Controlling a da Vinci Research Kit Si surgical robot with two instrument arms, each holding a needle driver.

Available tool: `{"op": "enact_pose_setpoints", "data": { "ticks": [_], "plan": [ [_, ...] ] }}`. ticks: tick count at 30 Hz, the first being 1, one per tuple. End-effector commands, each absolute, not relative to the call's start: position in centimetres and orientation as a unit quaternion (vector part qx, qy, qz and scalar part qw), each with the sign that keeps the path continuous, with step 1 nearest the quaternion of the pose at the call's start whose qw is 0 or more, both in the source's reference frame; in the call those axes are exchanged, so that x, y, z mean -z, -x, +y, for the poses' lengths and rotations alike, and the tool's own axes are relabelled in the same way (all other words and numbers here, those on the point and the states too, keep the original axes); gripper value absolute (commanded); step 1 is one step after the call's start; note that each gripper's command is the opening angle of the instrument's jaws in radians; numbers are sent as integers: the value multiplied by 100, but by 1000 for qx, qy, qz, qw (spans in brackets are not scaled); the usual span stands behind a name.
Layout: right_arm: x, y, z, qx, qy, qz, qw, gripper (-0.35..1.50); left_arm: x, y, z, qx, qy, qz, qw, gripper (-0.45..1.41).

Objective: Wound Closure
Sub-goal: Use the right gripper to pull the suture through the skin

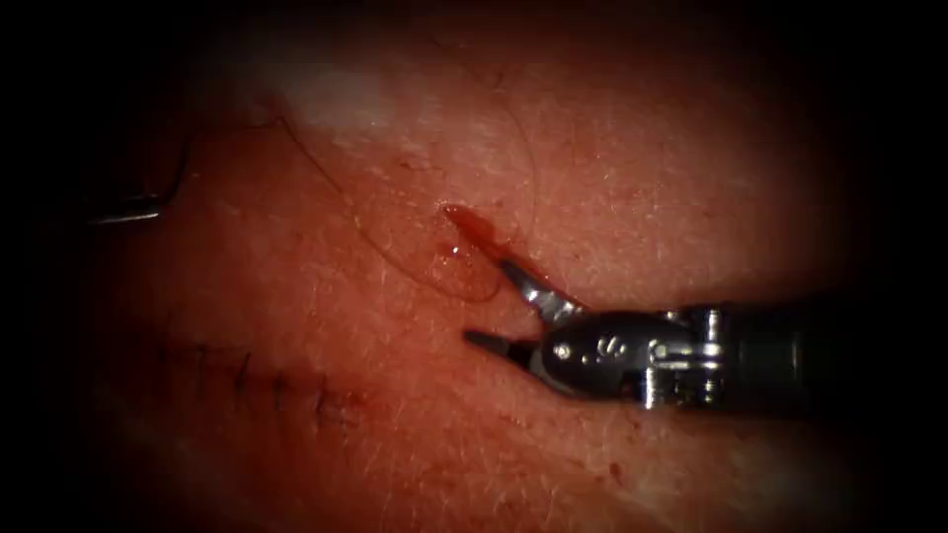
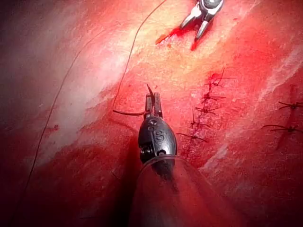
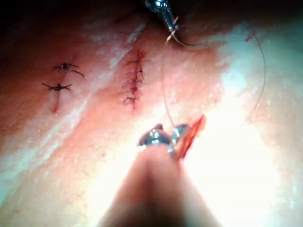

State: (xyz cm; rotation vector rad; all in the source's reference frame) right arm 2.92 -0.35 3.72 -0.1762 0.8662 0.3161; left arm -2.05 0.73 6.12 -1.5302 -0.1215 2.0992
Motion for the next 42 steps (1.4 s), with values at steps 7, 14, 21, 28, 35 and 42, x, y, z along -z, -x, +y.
{"op": "enact_pose_setpoints", "data": {
  "ticks": [7,14,21,28,35,42],
  "plan": [
    [-365,-296,-40,-144,68,431,888,-35,-620,210,65,-777,567,-48,269,-45],
    [-348,-297,-58,-136,54,428,892,-35,-621,210,64,-776,568,-49,268,-45],
    [-291,-322,-111,-116,21,439,891,-35,-622,210,62,-777,568,-48,268,-45],
    [-238,-355,-146,-102,-4,453,886,-35,-623,210,62,-777,568,-47,268,-45],
    [-231,-365,-141,-108,6,470,876,36,-624,210,61,-776,568,-49,270,-45],
    [-254,-331,-118,-125,35,456,881,98,-625,210,61,-775,569,-49,269,-45]
  ]
}}
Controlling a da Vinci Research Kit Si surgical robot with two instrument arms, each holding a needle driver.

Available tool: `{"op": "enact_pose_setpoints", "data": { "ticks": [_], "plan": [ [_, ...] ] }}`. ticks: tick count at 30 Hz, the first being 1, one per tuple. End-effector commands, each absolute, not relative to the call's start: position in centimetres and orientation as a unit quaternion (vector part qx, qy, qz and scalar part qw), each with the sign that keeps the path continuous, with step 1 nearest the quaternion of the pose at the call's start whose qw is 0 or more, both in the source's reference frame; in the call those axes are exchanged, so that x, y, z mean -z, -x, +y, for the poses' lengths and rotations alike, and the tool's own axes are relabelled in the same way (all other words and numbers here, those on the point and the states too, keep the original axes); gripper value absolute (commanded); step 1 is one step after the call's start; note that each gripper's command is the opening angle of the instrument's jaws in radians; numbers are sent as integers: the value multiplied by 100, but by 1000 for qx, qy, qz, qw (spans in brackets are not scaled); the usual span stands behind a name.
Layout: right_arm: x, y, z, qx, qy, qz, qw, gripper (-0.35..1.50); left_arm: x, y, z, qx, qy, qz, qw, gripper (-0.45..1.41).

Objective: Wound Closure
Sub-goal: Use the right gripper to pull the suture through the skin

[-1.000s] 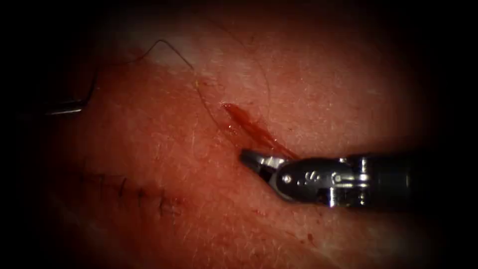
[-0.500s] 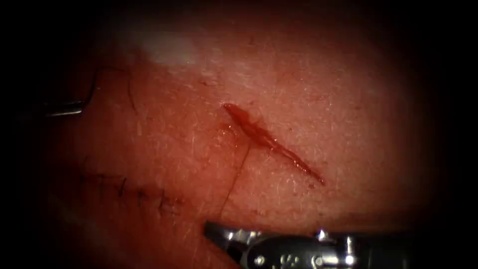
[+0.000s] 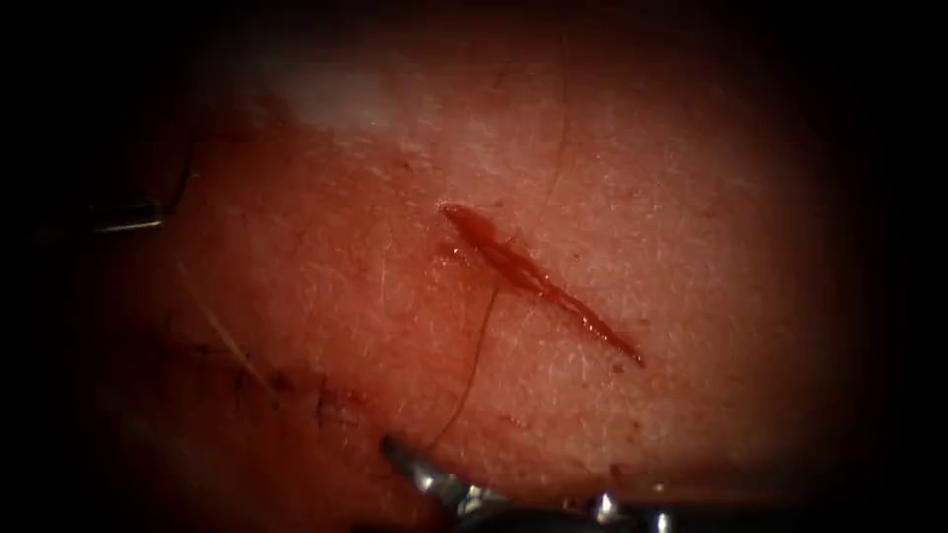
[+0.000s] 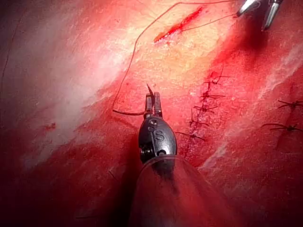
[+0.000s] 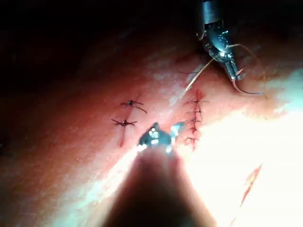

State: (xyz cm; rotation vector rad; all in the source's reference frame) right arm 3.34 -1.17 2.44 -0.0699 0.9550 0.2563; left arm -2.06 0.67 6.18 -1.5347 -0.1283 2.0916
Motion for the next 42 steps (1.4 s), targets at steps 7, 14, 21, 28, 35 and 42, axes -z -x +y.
{"op": "enact_pose_setpoints", "data": {
  "ticks": [7,14,21,28,35,42],
  "plan": [
    [-287,-293,-84,-143,60,435,887,96,-630,211,59,-774,570,-52,271,-45],
    [-330,-297,-67,-145,80,428,888,88,-635,212,58,-772,571,-53,275,-45],
    [-365,-297,-53,-146,90,418,892,78,-636,212,58,-772,571,-52,275,-45],
    [-372,-294,-36,-145,84,426,889,-35,-636,212,57,-772,571,-52,275,-45],
    [-367,-294,-44,-134,65,419,895,-35,-636,212,57,-772,571,-53,274,-45],
    [-316,-310,-98,-113,34,422,899,-35,-637,212,54,-771,573,-54,272,-45]
  ]
}}
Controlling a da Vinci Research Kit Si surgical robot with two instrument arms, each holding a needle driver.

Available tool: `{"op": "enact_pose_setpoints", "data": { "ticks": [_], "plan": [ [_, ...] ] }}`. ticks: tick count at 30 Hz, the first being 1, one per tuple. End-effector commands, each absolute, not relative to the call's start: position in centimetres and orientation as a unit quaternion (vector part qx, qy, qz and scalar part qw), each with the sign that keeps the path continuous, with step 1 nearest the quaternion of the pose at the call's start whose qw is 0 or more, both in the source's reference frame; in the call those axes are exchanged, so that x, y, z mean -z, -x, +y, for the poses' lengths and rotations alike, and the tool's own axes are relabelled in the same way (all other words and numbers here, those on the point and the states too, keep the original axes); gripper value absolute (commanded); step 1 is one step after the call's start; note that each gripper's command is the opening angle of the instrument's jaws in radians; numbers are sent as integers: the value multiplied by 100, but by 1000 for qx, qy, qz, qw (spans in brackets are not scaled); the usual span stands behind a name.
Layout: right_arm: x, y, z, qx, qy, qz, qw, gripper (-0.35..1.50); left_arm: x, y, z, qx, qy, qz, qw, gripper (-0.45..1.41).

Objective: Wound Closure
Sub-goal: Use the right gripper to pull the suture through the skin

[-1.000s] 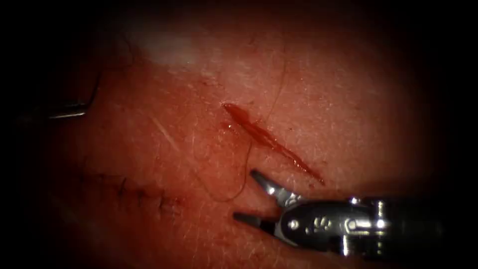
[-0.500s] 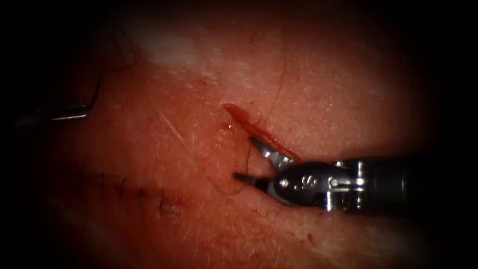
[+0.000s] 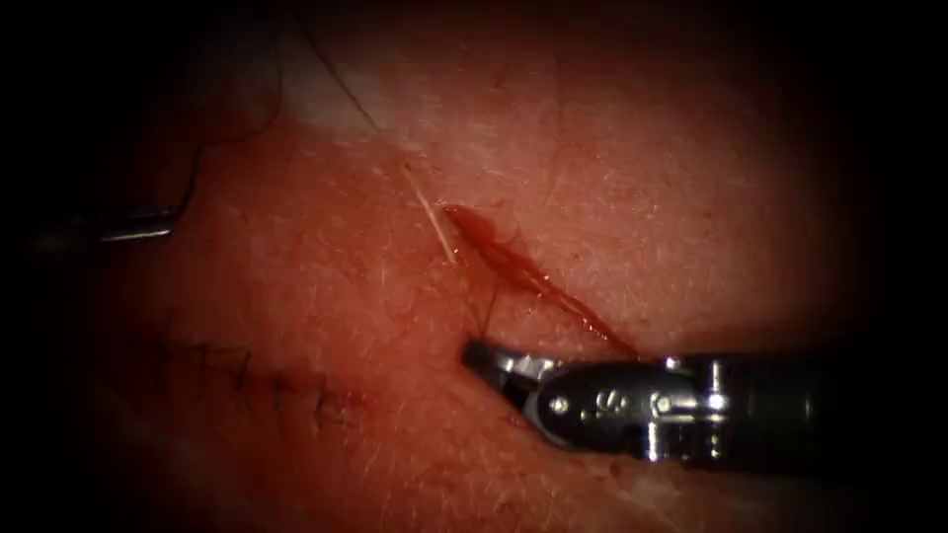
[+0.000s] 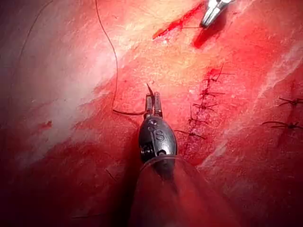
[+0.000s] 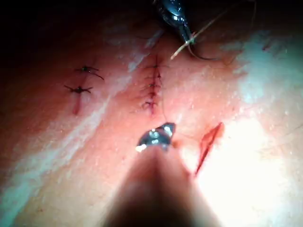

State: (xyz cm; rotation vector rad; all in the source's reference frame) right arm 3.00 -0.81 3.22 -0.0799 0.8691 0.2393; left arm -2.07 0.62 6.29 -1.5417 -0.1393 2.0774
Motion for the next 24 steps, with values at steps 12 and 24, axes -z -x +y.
{"op": "enact_pose_setpoints", "data": {
  "ticks": [12,24],
  "plan": [
    [-227,-348,-161,-94,2,441,893,-35,-637,211,54,-772,573,-54,272,-45],
    [-254,-324,-118,-126,49,459,878,105,-636,210,52,-772,573,-54,272,-45]
  ]
}}
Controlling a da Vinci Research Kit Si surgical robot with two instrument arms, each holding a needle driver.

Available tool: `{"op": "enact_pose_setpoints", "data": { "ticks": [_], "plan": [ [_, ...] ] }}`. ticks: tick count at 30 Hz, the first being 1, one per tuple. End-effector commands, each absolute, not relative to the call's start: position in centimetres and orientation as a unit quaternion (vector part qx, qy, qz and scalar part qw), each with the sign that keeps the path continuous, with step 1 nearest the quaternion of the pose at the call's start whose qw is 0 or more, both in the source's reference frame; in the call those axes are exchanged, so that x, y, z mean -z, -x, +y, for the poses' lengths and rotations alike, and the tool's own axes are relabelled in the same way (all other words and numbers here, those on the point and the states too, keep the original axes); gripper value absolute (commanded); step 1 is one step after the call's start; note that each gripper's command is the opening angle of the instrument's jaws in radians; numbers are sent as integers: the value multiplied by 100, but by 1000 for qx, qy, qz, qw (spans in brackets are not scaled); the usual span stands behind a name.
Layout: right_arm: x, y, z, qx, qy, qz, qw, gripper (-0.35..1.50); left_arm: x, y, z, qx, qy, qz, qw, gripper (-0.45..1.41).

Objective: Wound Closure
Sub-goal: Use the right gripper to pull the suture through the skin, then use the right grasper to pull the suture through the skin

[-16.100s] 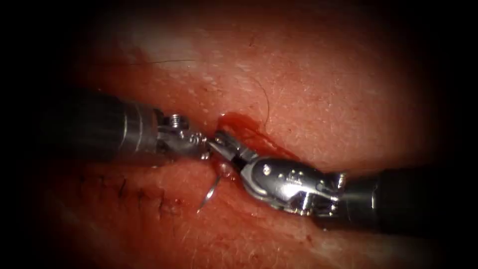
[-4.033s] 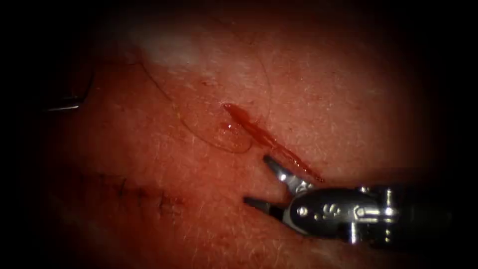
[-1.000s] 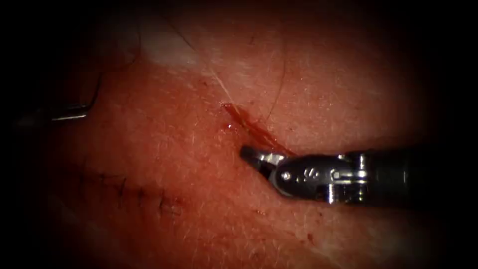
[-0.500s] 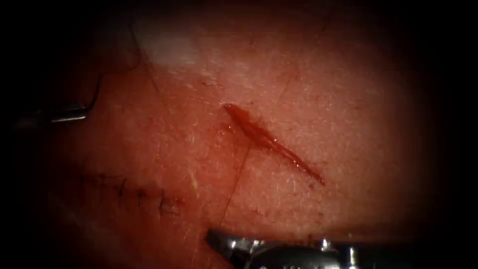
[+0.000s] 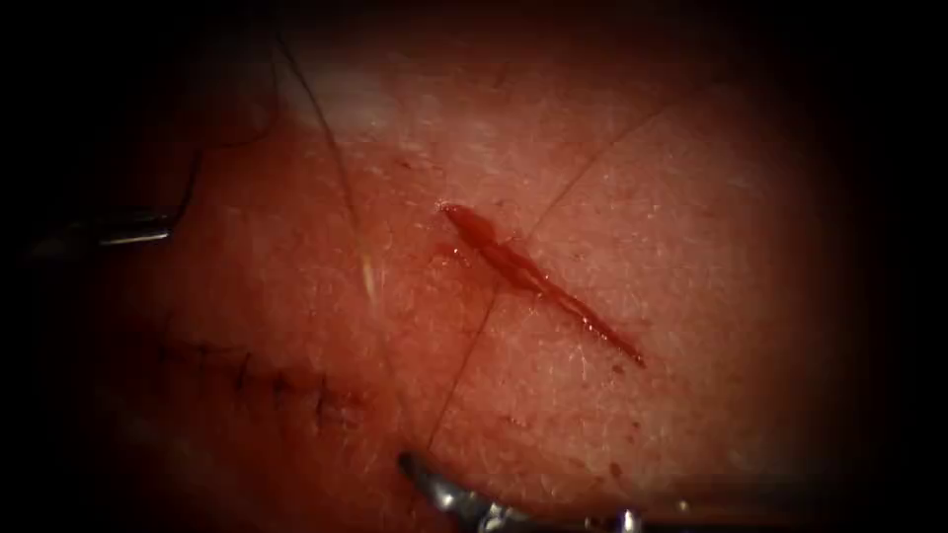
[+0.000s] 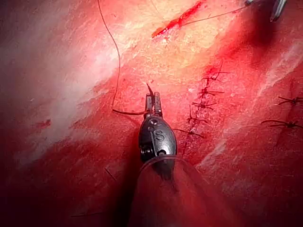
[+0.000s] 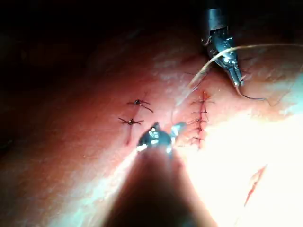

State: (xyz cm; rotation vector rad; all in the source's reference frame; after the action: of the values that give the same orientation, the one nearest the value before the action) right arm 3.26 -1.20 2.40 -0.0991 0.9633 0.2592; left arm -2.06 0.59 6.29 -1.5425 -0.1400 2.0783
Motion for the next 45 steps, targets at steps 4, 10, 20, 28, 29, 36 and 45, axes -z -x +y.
{"op": "enact_pose_setpoints", "data": {
  "ticks": [4,10,20,28,29,36,45],
  "plan": [
    [-275,-311,-98,-134,75,444,883,108,-636,210,52,-772,573,-54,272,-45],
    [-306,-301,-82,-137,98,429,888,105,-638,210,52,-771,573,-55,274,-45],
    [-351,-301,-56,-140,119,416,891,96,-639,210,51,-770,574,-53,274,-45],
    [-375,-298,-45,-116,96,410,900,-35,-640,210,51,-770,574,-53,273,-45],
    [-374,-297,-48,-111,94,407,902,-35,-641,210,51,-770,574,-53,273,-45],
    [-354,-299,-70,-99,80,408,904,-35,-641,210,51,-770,574,-53,273,-45],
    [-302,-325,-113,-83,52,426,899,-35,-642,210,51,-770,574,-53,273,-45]
  ]
}}
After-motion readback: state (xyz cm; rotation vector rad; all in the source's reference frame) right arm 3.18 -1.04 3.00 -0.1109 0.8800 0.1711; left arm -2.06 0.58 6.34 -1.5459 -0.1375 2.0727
